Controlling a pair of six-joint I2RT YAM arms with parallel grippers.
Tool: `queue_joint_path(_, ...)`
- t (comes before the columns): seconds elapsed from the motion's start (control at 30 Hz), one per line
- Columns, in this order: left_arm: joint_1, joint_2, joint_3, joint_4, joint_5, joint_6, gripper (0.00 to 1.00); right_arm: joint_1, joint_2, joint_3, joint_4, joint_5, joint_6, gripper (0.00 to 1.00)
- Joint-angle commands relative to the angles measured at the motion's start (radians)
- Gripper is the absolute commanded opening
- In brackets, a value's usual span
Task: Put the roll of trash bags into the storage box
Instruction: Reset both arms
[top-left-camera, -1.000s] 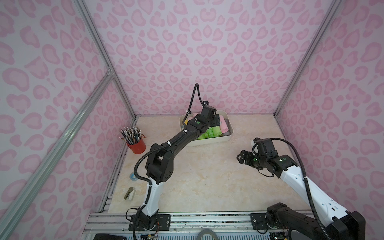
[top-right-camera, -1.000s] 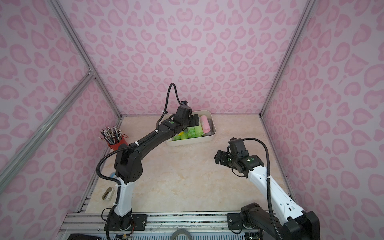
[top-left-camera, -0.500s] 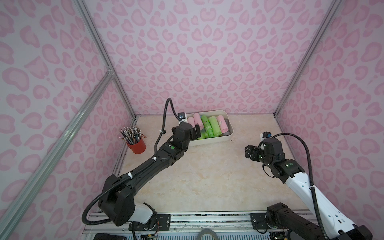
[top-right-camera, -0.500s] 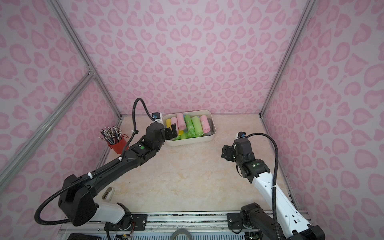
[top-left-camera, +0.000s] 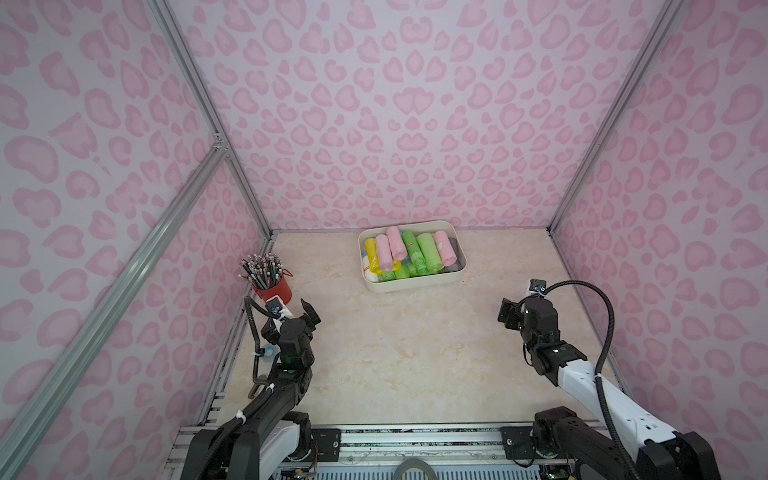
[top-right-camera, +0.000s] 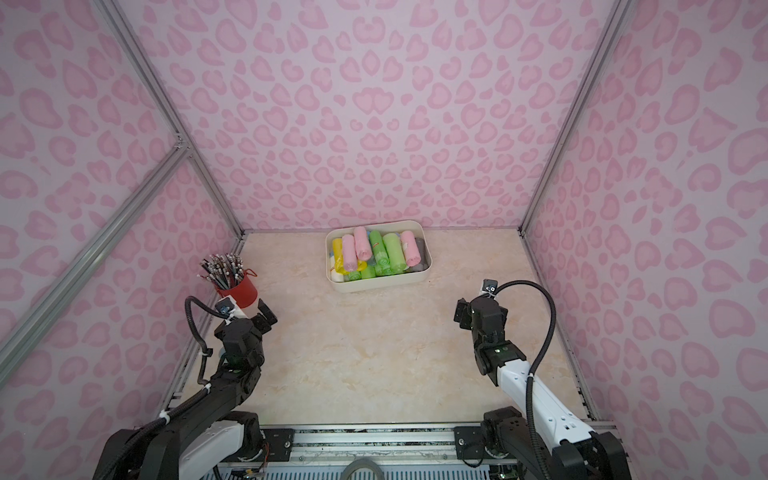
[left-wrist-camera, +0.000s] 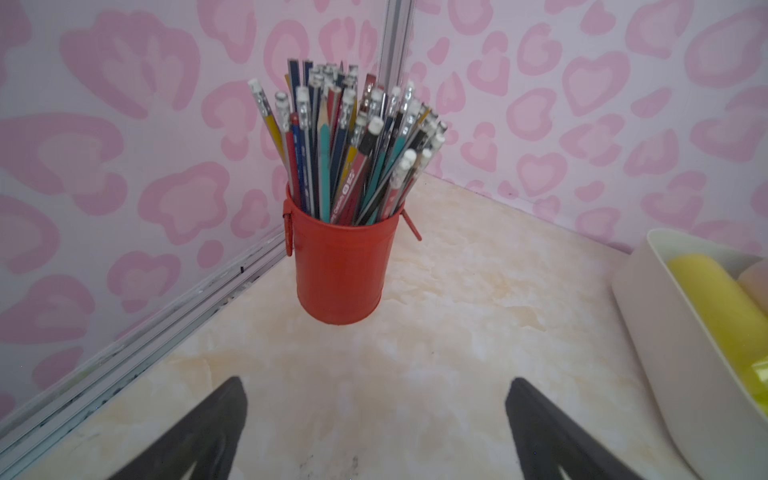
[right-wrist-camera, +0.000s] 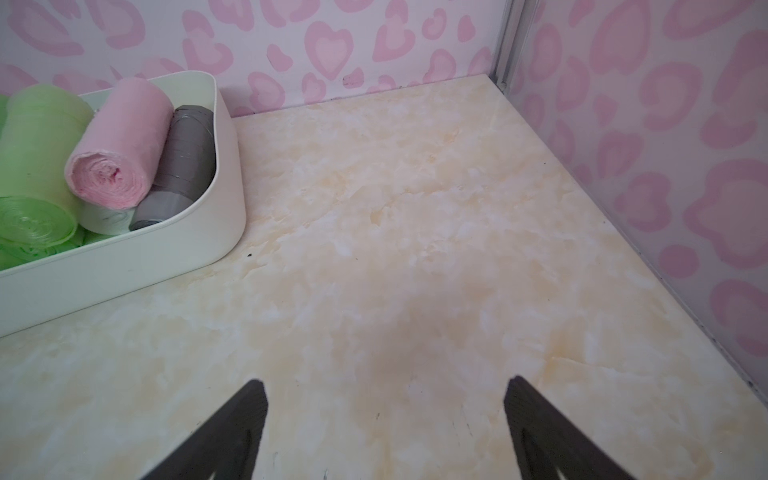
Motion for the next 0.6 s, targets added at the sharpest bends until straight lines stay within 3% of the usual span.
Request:
queue_joint_path(0.0,0.018,0.094,-0.019,0.295,0.044,0.081,1.0,-0.013,0.049,-0.053,0.287,0.225,-0.152,0.91)
queue_joint_path(0.1,0.018,0.225,-0.026,0.447,0.044,0.136,1.0,-0.025,0.128,-0.096,0.401,0.236,-0.236,0.91)
queue_joint_path(0.27,0.015,0.292,0.0,0.498,0.069,0.176,1.0,-0.057,0.208,-0.1,0.483,0.201,-0.244,0.91)
queue_joint_path(0.43,0.022,0.414,-0.024,0.671,0.154,0.193,1.0,-0.114,0.264,-0.1,0.529,0.126,-0.245,0.91)
queue_joint_path(0.57,0.02,0.482,0.026,0.632,0.18,0.207,1.0,-0.143,0.264,-0.102,0.565,0.043,-0.26,0.91)
